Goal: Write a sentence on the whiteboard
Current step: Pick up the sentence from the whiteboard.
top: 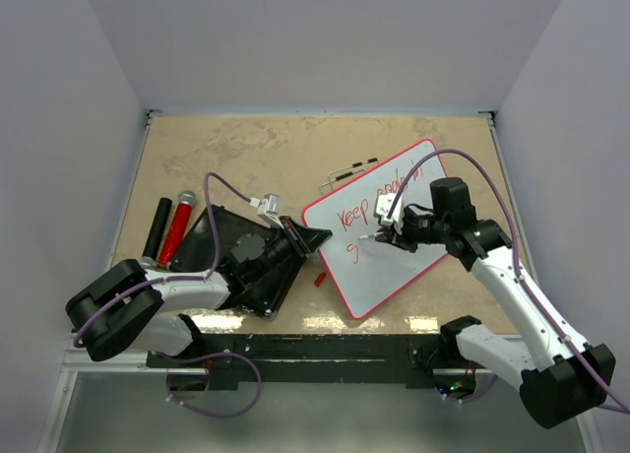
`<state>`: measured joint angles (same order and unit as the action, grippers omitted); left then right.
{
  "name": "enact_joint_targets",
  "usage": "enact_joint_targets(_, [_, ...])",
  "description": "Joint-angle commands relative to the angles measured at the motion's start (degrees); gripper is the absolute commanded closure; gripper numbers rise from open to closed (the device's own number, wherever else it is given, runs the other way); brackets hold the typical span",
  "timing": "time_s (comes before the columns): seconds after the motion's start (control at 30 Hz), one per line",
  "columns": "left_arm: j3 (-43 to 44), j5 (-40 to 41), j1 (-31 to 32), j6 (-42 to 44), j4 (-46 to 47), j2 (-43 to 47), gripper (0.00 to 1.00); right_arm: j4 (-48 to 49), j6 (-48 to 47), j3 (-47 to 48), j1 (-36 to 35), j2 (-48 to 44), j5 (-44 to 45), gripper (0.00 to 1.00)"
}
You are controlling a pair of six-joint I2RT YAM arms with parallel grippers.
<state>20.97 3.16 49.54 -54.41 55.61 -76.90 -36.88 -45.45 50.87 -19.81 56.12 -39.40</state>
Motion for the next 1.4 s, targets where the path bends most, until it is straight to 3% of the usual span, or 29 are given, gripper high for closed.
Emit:
enact_joint_targets(0.0, [0.82, -0.96, -0.06, 4.23, 3.27, -0.26, 1.00, 3.13, 1.16, -0.86, 0.04, 0.66, 1.16, 1.00])
enact_joint_targets(0.7, [0.21, -0.78, 0.03, 4.31, 3.53, -0.18, 1.00, -6.09, -4.64, 1.07, -0.05, -2.24, -2.35, 1.00])
enact_joint_targets(1.37, [1.27, -1.58, 0.03, 4.40, 3.01, -0.53, 1.00, -0.65, -1.49, -1.13, -0.49, -1.10, 2.04, 1.00])
